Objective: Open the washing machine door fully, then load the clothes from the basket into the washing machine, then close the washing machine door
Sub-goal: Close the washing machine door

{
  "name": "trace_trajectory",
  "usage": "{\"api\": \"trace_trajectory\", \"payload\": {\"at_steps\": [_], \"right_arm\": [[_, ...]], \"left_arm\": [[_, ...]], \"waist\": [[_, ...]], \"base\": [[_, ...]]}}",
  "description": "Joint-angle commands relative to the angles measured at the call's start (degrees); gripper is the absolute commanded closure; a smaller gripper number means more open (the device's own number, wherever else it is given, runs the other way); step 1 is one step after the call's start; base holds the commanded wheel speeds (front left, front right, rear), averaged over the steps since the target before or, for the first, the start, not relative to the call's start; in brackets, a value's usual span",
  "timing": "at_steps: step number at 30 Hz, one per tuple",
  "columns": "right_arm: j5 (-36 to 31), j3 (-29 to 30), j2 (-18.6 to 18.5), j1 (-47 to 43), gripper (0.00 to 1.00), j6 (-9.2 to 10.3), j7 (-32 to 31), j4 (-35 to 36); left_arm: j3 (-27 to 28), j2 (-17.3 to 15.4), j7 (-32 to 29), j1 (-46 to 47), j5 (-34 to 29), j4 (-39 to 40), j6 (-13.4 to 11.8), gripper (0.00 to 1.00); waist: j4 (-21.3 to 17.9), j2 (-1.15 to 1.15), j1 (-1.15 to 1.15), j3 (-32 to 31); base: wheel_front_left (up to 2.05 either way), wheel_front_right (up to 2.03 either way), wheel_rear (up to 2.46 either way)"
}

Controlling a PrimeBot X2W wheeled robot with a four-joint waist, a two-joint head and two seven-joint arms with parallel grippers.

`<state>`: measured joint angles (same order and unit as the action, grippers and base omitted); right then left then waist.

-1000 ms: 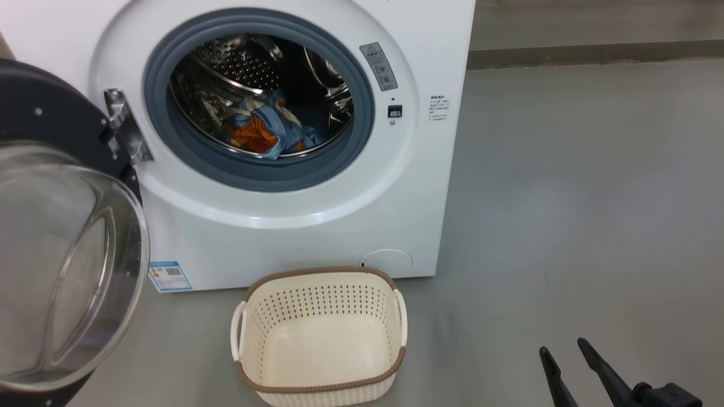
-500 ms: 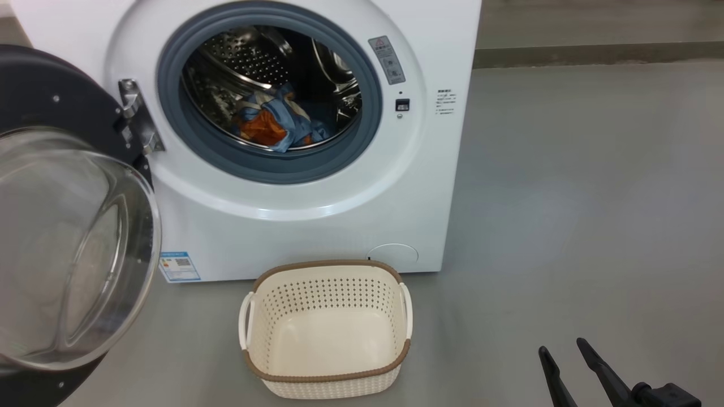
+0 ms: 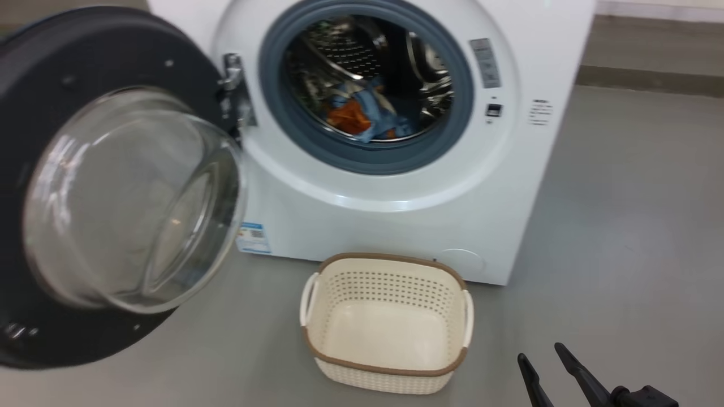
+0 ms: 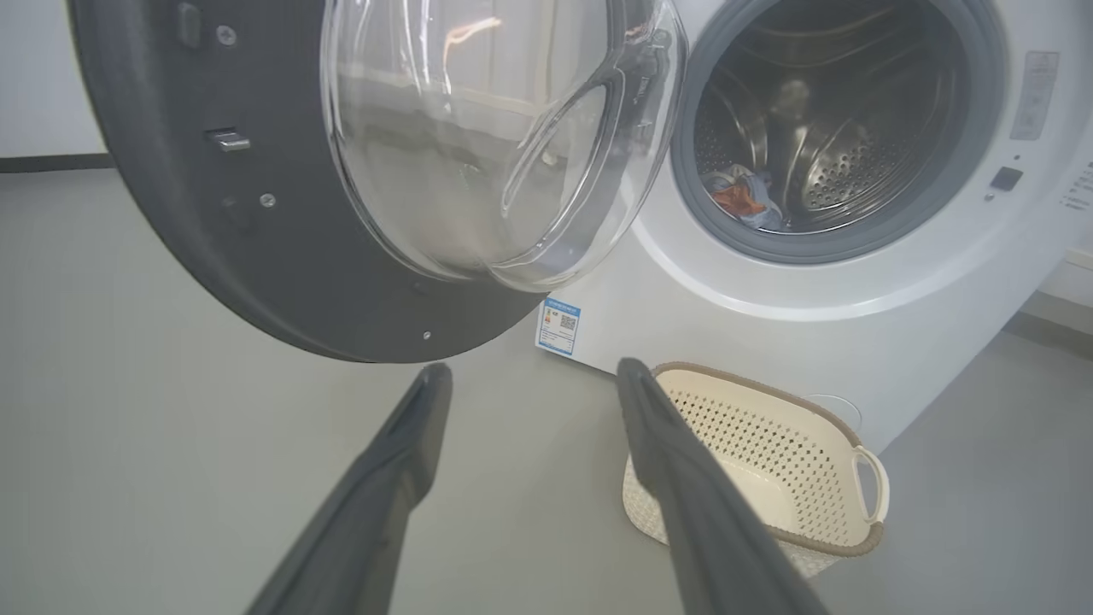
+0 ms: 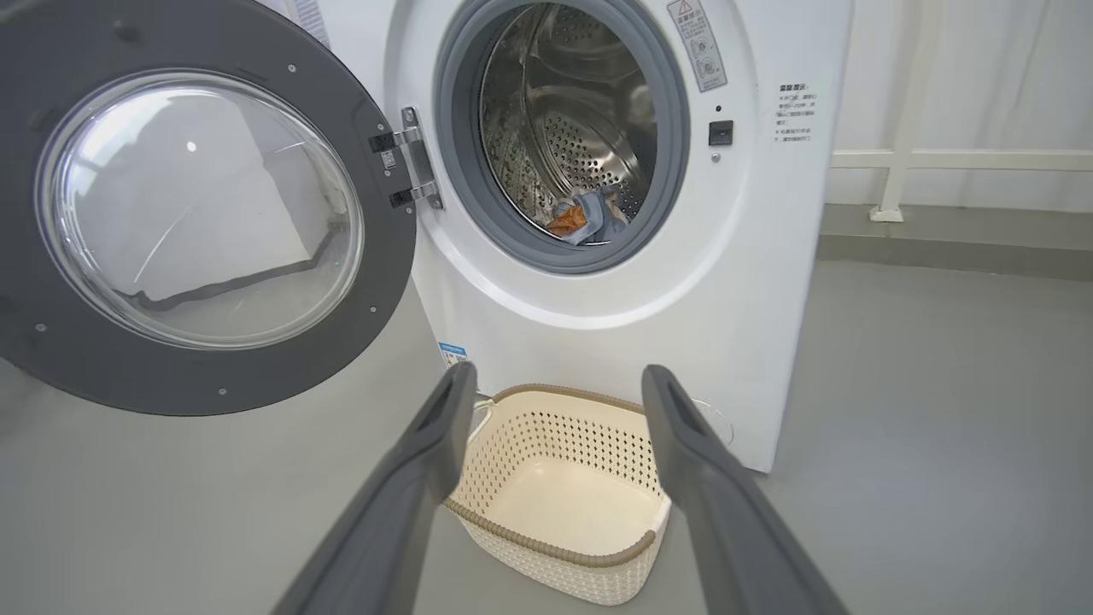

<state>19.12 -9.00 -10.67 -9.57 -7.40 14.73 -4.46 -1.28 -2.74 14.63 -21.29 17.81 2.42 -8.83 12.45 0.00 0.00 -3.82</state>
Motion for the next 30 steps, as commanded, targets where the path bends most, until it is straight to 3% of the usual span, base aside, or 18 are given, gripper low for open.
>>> {"api": "trace_trajectory", "payload": {"at_steps": [1, 3, 7, 15, 23, 24, 25, 26, 30], "right_arm": [[-1.1, -1.6, -0.8, 2.4, 0.0, -0.09, 0.3, 1.3], [-1.2, -2.2, -0.8, 3.0, 0.0, -0.09, 0.3, 1.3], [-1.2, -4.6, -2.0, 5.7, 0.0, -0.09, 0.3, 1.5], [0.7, -10.6, -4.6, 12.1, 0.0, -0.09, 0.3, 0.3], [1.9, -14.1, -4.9, 14.8, 0.0, -0.09, 0.3, -0.7], [1.9, -14.3, -4.9, 14.8, 0.0, -0.09, 0.3, -0.7], [2.0, -14.4, -4.9, 14.8, 0.0, -0.09, 0.3, -0.7], [2.1, -14.6, -4.8, 14.8, 0.0, -0.09, 0.3, -0.8], [2.3, -14.6, -4.3, 14.0, 0.0, -0.09, 0.3, -0.8]], "left_arm": [[2.3, -0.1, 0.4, 0.7, -0.7, 1.7, -0.2, 0.0], [2.8, -0.1, 0.4, 0.4, -0.8, 2.0, -0.1, 0.0], [3.4, -0.1, 0.4, 0.2, 0.5, 3.7, -1.1, 0.0], [4.0, -0.1, 0.4, -1.3, 3.2, 8.3, -5.0, 0.0], [4.3, -0.1, 0.4, -2.4, 4.6, 10.6, -6.9, 0.0], [4.3, -0.1, 0.4, -2.4, 5.4, 10.7, -6.9, 0.51], [4.5, -0.1, 0.4, -2.3, 6.3, 10.8, -6.9, 0.86], [4.7, -0.1, 0.4, -2.2, 8.6, 10.8, -6.9, 1.0], [8.5, -0.1, 0.4, -1.4, 16.5, 10.6, -5.2, 1.0]], "waist": [[8.3, 0.0, 0.0, -0.6], [12.6, 0.0, 0.0, -0.9], [15.3, 0.0, 0.0, 0.9], [17.0, 0.0, 0.0, 2.9], [17.3, 0.0, 0.0, 3.3], [17.3, 0.0, 0.0, 3.3], [17.3, 0.0, 0.0, 3.3], [17.2, 0.0, 0.0, 3.2], [17.1, 0.0, 0.0, 2.9]], "base": [[0.0, 0.0, 0.0], [0.0, 0.0, 0.0], [0.0, 0.0, 0.0], [0.0, 0.0, 0.0], [0.0, 0.0, 0.0], [0.0, 0.0, 0.0], [0.0, 0.0, 0.0], [0.0, 0.0, 0.0], [0.0, 0.0, 0.0]]}}
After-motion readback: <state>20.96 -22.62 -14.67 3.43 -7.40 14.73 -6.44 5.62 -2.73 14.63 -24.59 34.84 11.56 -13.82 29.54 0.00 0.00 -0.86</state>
